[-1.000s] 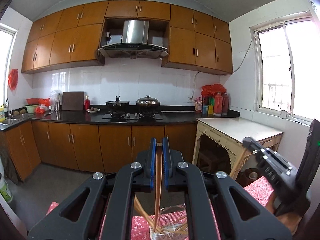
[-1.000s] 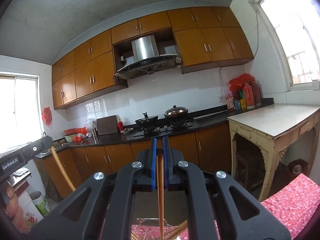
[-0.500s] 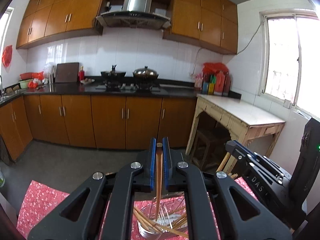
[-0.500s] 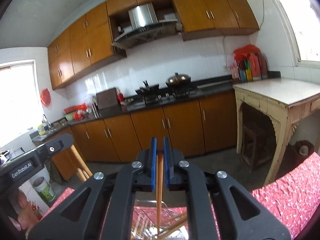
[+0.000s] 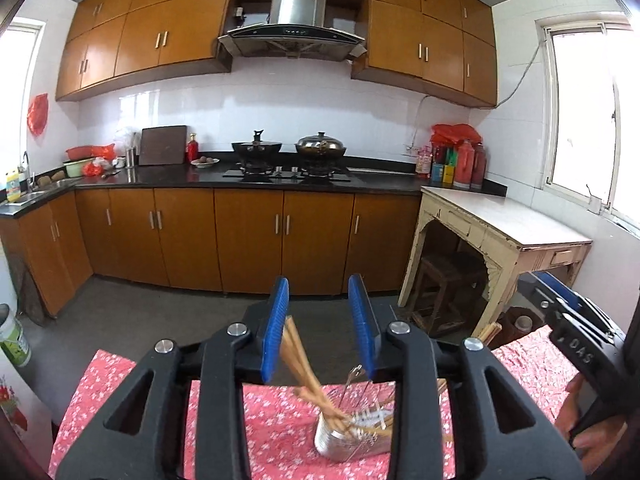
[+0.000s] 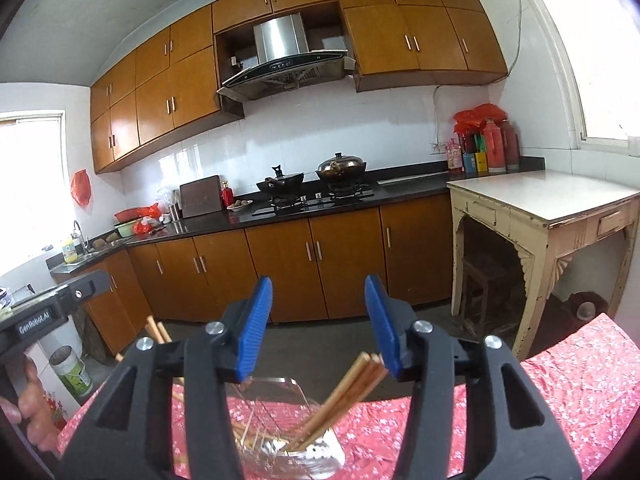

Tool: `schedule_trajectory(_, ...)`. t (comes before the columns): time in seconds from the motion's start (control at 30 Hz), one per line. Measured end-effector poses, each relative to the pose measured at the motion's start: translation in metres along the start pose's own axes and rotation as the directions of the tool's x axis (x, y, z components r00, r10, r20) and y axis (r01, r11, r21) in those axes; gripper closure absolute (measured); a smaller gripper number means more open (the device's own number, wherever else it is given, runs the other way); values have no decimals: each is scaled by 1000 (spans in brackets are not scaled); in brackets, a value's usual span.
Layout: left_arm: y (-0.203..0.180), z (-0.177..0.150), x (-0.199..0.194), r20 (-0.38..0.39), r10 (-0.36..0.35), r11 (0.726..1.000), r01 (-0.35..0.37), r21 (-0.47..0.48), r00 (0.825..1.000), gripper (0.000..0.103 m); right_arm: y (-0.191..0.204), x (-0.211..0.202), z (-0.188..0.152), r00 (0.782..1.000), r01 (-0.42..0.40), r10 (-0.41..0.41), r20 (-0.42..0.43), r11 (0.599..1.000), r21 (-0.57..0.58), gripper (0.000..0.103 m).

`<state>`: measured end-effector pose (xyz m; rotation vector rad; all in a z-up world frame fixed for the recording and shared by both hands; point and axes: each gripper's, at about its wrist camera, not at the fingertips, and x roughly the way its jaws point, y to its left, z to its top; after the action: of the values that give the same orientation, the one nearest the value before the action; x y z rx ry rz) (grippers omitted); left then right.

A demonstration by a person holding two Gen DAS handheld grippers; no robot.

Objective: Organize utensils

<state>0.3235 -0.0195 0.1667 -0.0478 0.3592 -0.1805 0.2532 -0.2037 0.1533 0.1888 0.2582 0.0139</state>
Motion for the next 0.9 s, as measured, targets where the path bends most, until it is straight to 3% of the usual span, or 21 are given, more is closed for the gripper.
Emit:
schedule_trajectory(0.37, 25, -43, -48, 4, 74, 997, -74, -10, 997, 48, 0, -55, -52, 998, 9, -10, -59, 1000, -26, 35)
schedule_trajectory(0.67, 27, -87, -69, -8, 65, 998, -65, -17, 998, 29, 18, -94, -93, 995, -44, 40, -94, 998, -42, 22)
schedule_trajectory(0.9, 30, -120, -86, -16, 35, 999, -36, -38, 999, 12, 25, -115, -123, 992, -63, 60, -114, 998, -28, 4)
